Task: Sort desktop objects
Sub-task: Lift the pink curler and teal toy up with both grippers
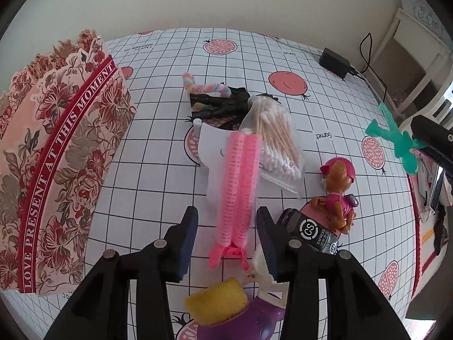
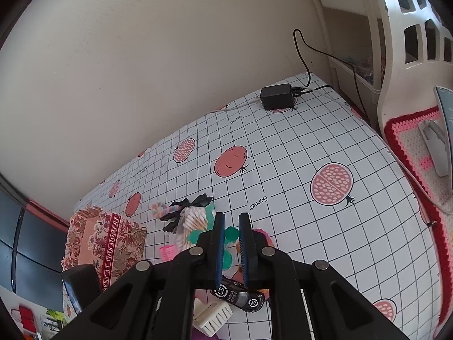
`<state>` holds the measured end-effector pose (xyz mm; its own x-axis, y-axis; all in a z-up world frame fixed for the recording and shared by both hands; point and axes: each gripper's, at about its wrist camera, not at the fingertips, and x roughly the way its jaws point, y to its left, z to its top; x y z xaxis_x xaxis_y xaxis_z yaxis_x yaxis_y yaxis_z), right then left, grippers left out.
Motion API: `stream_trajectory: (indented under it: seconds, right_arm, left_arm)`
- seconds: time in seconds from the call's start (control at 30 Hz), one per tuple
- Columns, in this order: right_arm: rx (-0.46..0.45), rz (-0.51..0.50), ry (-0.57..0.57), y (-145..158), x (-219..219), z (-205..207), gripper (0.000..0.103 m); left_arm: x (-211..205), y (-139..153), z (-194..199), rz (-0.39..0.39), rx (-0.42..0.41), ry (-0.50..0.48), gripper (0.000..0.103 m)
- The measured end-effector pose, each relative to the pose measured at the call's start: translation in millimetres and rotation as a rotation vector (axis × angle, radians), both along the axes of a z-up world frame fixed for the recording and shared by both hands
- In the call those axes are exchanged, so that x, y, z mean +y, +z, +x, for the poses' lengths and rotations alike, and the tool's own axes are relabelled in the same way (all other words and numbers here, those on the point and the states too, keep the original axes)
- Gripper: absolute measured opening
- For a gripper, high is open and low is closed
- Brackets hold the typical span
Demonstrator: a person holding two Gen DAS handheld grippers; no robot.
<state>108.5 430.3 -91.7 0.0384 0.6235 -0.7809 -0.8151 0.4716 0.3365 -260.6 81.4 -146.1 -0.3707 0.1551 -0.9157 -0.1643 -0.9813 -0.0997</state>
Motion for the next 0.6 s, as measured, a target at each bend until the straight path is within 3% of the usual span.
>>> stream_trajectory:
  seconds: [0.1, 0.2, 0.4, 0.6]
  right_arm:
    - [0.000, -0.003, 0.002, -1, 0, -1, 0.011]
    - [-0.001, -0.001, 0.002, 0, 0, -1, 0.011]
    - [-0.006, 0.014, -0.004, 6, -2, -2, 0.011]
    - [-0.021, 0.055, -0.003, 22, -5, -5, 0.011]
  left_arm:
    - [0, -3, 1, 0.012, -0.010, -0.002, 0.043]
    - [0, -1, 1, 0.017, -0.008, -0.007, 0.028]
    - [-4, 3, 2, 0.039, -0.008, 0.001, 0.028]
    - [-10, 29, 1, 0.077, 0.055, 0.011, 0.028]
